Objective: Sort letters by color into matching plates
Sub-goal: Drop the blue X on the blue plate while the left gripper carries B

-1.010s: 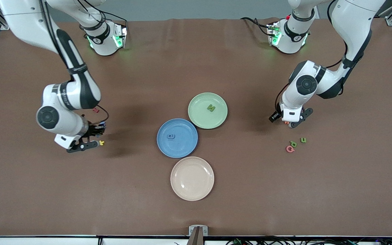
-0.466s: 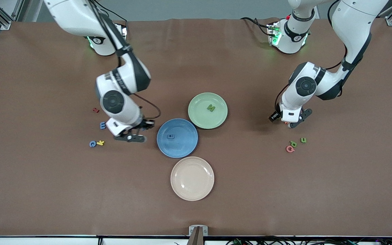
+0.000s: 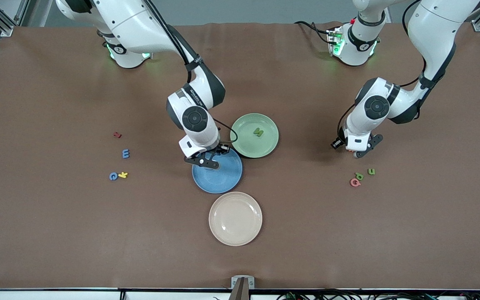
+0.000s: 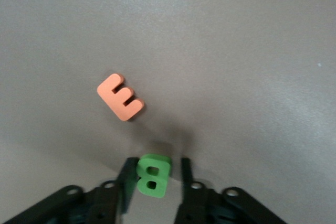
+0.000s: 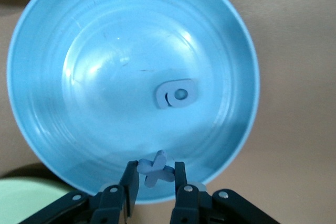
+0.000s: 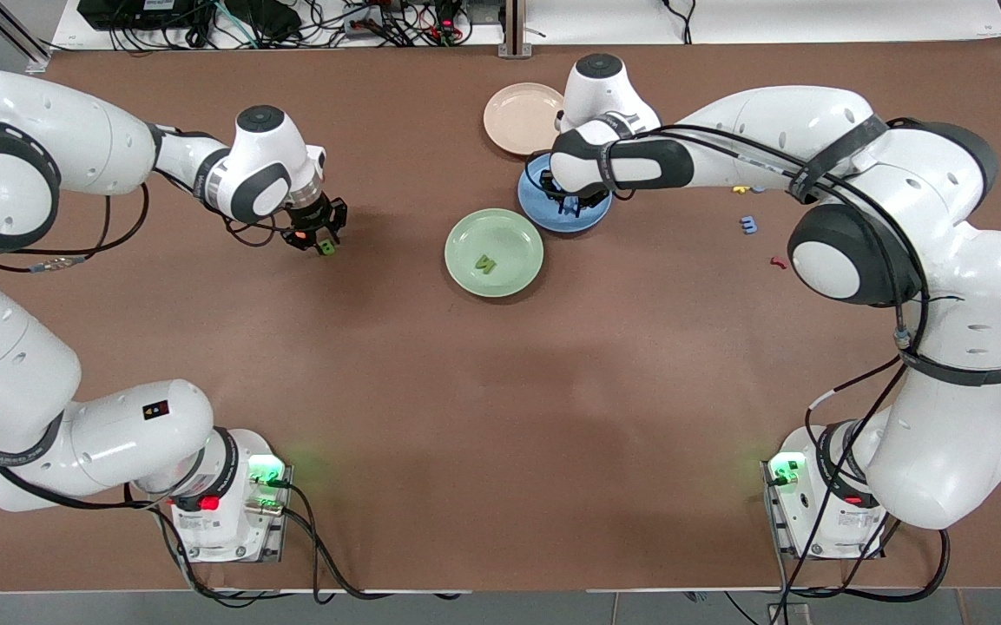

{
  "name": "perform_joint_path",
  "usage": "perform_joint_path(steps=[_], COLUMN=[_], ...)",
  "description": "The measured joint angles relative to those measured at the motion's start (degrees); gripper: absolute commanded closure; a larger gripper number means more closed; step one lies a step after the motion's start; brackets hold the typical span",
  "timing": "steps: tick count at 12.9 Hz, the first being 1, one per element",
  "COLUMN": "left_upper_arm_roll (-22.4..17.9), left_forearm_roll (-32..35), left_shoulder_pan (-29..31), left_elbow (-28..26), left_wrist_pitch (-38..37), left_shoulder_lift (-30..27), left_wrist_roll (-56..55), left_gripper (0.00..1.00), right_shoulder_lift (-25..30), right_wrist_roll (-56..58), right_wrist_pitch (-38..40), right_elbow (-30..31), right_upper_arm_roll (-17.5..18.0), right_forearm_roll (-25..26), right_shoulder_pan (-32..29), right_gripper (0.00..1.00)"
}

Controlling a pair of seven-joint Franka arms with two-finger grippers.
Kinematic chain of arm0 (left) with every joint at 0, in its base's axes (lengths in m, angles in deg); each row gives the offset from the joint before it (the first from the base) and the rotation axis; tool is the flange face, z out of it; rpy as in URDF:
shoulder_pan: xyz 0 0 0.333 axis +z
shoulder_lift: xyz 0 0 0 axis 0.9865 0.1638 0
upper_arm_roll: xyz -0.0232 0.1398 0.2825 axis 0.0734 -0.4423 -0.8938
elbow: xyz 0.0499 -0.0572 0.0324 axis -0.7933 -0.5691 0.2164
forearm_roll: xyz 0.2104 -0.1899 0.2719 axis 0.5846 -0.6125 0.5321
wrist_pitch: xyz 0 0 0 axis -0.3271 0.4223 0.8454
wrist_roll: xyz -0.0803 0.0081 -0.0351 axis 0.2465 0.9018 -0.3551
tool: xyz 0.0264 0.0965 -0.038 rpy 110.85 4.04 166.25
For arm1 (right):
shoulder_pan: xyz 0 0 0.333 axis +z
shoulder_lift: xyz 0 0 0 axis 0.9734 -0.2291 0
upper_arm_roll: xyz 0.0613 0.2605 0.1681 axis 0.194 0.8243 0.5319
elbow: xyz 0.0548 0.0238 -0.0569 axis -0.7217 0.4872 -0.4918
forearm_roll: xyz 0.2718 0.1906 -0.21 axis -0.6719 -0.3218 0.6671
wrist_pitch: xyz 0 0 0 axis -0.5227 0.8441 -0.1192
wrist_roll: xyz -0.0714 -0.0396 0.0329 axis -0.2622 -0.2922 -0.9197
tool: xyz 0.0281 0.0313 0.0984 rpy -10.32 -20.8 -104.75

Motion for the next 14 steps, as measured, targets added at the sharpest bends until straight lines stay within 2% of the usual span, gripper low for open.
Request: perform_joint_path(steps=[2,3,4,5,7,9,11,14], left_upper_arm_roll=[0.1,0.7,1.8,3.0,5.9,8.7,10.9,12.0], left_forearm_roll=[0.0,0.0,0.0,0.0,0.0,0.0,0.0,-1.2], left_shoulder_pan=[0.0,0.0,0.0,-0.1,-0.1,-0.3,-0.7,-3.4], left_elbow=[0.5,0.9,1.4,1.9,3.7,7.7,13.4,20.0], left_wrist_pitch=[-0.4,-1.2,-1.9,-2.1,-2.9,-7.4,-14.0,-20.3], left_shoulder_lift=[0.0,0.0,0.0,0.0,-0.1,-0.1,-0.1,-0.1], left_wrist_roll=[-0.1,-0.1,-0.2,-0.7,-2.1,-3.1,-3.5,-3.6], left_gripper=[1.00,1.00,1.00,1.00,1.00,1.00,1.00,1.00], right_shoulder_lift=[-0.4,-0.4,-0.4,-0.4,-0.4,-0.4,1.0,9.1], right_wrist_roll=[0.0,0.0,0.0,0.0,0.0,0.0,0.6,8.4], right_wrist_pitch=[-0.1,-0.1,-0.1,-0.1,-0.1,0.6,7.0,21.2], right_elbow=[-0.4,-0.6,-0.7,-0.7,-0.7,-0.9,-2.1,-2.1], right_upper_arm_roll=[-0.5,-0.6,-0.6,-0.6,-0.6,-0.7,-1.2,-1.8], right_forearm_roll=[-0.1,-0.1,-0.1,-0.1,-0.1,-0.1,-0.1,0.0], right_shoulder_pan=[-0.1,-0.2,-0.2,-0.2,-0.2,-0.3,-0.9,-5.8], right_gripper=[0.81,0.73,0.42,0.01,0.00,0.00,0.00,0.00])
